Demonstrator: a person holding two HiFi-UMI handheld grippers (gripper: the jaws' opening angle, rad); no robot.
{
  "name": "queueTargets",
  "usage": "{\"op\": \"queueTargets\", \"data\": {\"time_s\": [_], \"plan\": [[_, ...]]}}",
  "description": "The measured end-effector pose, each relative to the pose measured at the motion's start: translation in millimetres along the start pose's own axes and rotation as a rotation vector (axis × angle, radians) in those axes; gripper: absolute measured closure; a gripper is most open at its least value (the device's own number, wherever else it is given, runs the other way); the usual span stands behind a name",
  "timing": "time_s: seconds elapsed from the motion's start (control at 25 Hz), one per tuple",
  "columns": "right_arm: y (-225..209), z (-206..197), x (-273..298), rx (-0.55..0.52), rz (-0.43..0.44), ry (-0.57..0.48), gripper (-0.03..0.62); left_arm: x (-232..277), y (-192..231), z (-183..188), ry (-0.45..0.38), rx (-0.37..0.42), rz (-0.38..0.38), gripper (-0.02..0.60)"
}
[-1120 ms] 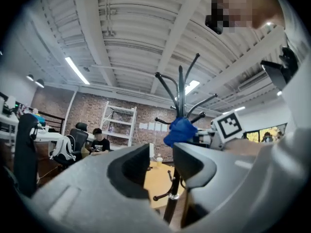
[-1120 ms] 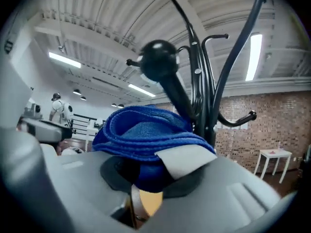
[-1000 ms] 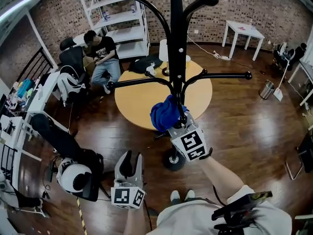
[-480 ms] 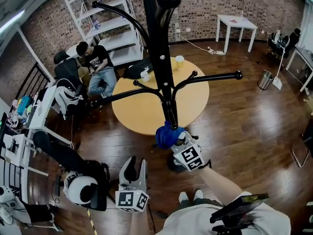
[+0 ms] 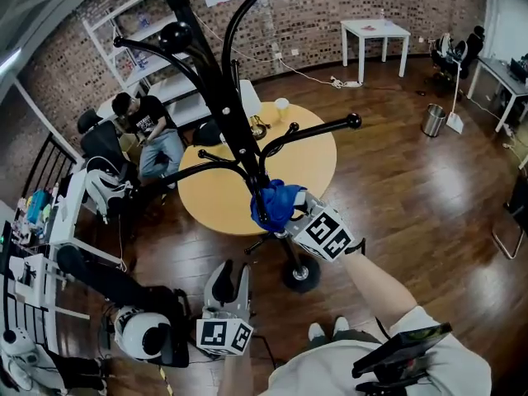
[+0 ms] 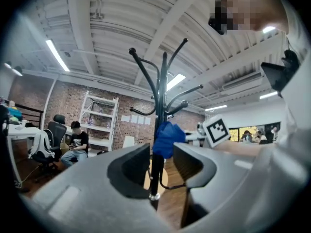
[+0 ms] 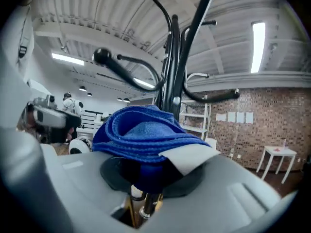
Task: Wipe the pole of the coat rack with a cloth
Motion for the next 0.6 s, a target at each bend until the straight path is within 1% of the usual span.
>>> {"op": "queueTargets", "data": {"time_s": [0.08,0.2,0.28,0.32,0.36,0.44,0.52,0.6], "plan": [[8.0,-42.4,7.8,0.033,0.014,0.079,0.496,-3.4,0.3,0.4,0.016,-0.002,0.018,0.434],[21.1,-108.4,24.9,0.085,0.007,0.229,0.496,-13.1,4.8,-5.5,0.031,-0.008,0.039,0.434],[32.6,-140.9,32.8,0.118,-0.001,0.284,0.496,-22.6,9.2,-11.7,0.043,-0.011,0.05,0.434],[37.2,-149.4,33.2,0.129,-0.009,0.29,0.496,-26.3,11.2,-15.5,0.045,-0.011,0.05,0.434],[39.9,-152.0,30.8,0.139,-0.02,0.28,0.496,-28.5,12.3,-18.2,0.045,-0.011,0.049,0.434],[40.7,-138.7,16.3,0.162,-0.04,0.213,0.496,-28.3,11.4,-17.8,0.043,-0.013,0.05,0.434],[41.1,-104.9,-13.5,0.175,-0.06,0.105,0.497,-28.3,9.2,-17.8,0.032,-0.015,0.046,0.434],[46.2,-61.1,-55.1,0.171,-0.075,-0.011,0.496,-31.1,4.6,-19.6,0.02,-0.014,0.036,0.434]]}}
Point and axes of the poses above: the fingertips, and each gripper's own axes: x forward along the fingers, y to its left, z out of its top, the point moved 9 cm from there along -x, backward along the fingers, and after that the axes turned 4 degrees about -z, right-handed, at the moved point
